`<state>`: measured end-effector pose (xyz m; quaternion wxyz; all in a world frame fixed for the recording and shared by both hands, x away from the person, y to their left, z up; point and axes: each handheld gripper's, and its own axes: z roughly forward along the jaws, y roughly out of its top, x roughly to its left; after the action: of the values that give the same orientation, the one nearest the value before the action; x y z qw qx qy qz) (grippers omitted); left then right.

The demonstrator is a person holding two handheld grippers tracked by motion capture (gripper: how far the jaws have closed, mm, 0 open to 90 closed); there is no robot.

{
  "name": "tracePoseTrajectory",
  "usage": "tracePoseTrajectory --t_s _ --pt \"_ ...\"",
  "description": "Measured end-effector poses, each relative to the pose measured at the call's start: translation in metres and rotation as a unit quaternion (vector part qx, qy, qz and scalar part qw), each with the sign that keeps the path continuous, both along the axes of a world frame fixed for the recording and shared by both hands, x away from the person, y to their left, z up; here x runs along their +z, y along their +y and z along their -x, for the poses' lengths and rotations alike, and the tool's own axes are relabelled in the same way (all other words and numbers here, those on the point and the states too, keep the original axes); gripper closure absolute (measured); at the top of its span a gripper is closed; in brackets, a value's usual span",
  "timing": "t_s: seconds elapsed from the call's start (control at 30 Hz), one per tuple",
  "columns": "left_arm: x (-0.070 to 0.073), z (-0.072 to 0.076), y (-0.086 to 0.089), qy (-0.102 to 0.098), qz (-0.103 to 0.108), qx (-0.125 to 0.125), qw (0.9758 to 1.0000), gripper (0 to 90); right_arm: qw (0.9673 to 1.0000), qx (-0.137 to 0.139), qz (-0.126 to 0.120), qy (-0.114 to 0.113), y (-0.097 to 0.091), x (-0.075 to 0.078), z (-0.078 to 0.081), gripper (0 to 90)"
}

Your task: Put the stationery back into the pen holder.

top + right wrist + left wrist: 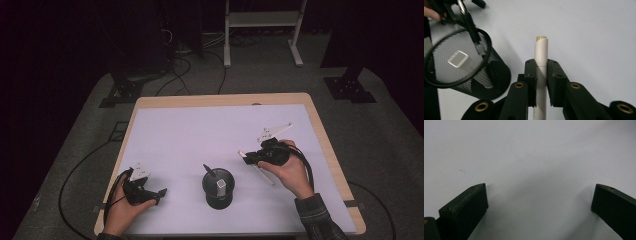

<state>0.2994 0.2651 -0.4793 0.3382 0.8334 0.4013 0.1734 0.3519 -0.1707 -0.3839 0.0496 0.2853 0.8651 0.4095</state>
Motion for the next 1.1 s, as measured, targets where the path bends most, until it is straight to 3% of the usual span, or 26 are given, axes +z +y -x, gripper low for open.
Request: tracePoseTrajectory --t_s 0.23,0.33,0.67,1.1 --pt "0.000 0.000 0.000 0.001 -0.002 -0.001 1.0000 0.0 0.9993 -0.001 -0.031 -0.022 0.000 0.013 0.008 78.4" --pt "0.000 0.000 0.000 0.000 -0.001 -0.001 1.0000 0.0 0.9977 -0.001 -0.057 -0.035 0.000 0.021 0.012 78.4" --pt "0.000 0.000 0.000 0.001 -0.003 -0.002 1.0000 0.0 0.9930 0.007 -0.098 -0.066 0.005 0.039 0.019 78.4" --pt "0.000 0.000 0.000 0.000 -0.001 -0.001 1.0000 0.0 0.9867 0.029 -0.139 -0.079 0.017 0.052 0.022 78.3"
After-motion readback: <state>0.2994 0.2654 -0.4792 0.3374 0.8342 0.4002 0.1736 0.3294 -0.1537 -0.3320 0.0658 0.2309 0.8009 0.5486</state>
